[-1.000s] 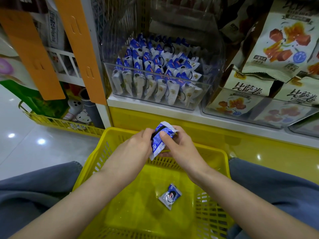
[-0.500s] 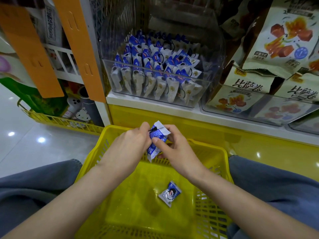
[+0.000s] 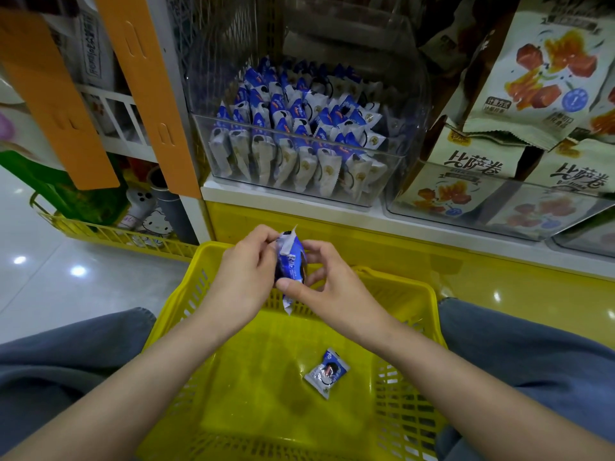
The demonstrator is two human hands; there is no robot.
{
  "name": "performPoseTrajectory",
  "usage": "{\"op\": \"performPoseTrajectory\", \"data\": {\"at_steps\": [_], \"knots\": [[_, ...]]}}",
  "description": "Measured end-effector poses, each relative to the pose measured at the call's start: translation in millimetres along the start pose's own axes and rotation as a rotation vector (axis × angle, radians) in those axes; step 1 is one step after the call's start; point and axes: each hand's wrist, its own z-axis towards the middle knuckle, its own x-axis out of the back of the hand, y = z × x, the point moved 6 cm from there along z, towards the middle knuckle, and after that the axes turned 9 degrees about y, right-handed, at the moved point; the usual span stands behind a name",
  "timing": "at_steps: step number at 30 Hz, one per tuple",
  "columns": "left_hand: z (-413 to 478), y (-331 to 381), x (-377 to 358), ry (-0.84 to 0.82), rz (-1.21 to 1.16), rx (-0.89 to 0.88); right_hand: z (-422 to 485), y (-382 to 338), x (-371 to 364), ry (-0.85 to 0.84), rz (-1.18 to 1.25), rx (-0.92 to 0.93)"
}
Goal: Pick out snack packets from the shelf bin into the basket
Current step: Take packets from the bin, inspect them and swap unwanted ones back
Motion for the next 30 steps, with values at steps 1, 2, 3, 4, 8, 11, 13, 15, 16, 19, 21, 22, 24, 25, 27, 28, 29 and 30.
{"op": "performPoseTrajectory", "data": {"at_steps": [1,2,3,4,8,11,13,15,16,19,21,22,24,25,27,28,29,30], "knots": [[0.7,-2.1,-2.3,-0.019,-0.109,0.088,0.7,1.2,0.8,0.005,-0.010,-0.009],[0.1,-3.3,-5.2,-0.041,-0.227,0.177,1.7,2.3,2.8,0.025,-0.031,-0.007],[-1.8,-4.0,-8.0,-0.067,-0.323,0.253,2.9,3.2,6.0,0.060,-0.070,0.004],[-4.1,-3.6,-10.6,-0.099,-0.369,0.297,3.7,4.5,10.2,0.101,-0.126,0.018],[-11.2,-4.5,-20.7,-0.210,-0.284,0.280,4.3,8.6,18.4,0.203,-0.362,0.078],[-9.9,-6.8,-19.6,-0.176,-0.180,0.244,3.6,7.1,14.3,0.170,-0.373,0.137],[-6.2,-6.1,-14.0,-0.134,-0.130,0.194,7.4,5.6,12.5,0.119,-0.255,0.114],[-3.4,-3.1,-7.9,-0.115,-0.083,0.124,13.3,3.0,15.6,0.094,-0.142,0.070],[-3.3,-1.4,-6.4,-0.123,-0.047,0.074,16.1,1.8,18.0,0.087,-0.089,0.056],[-9.4,8.3,-5.8,-0.170,0.094,-0.088,21.3,0.2,27.1,0.089,0.008,0.039],[-11.0,10.9,-5.1,-0.153,0.133,-0.119,20.2,-3.1,30.2,0.122,-0.046,0.091],[-10.7,10.9,-4.8,-0.140,0.126,-0.117,19.2,-6.3,32.8,0.167,-0.109,0.143],[-9.3,9.9,-5.5,-0.129,0.078,-0.089,16.2,-15.6,38.0,0.262,-0.210,0.249],[-7.8,8.4,-6.2,-0.124,0.024,-0.048,16.0,-17.6,39.5,0.283,-0.191,0.261],[-3.3,3.6,-4.8,-0.068,-0.106,0.069,18.7,-13.0,38.6,0.236,-0.026,0.135],[-0.7,0.3,-2.8,-0.025,-0.165,0.134,20.1,-8.5,35.4,0.177,0.058,0.026],[1.8,-2.9,-1.1,0.011,-0.224,0.197,19.6,-4.1,30.8,0.106,0.143,-0.082],[3.5,-5.1,-0.1,0.032,-0.286,0.255,17.8,-0.4,25.9,0.039,0.223,-0.165]]}}
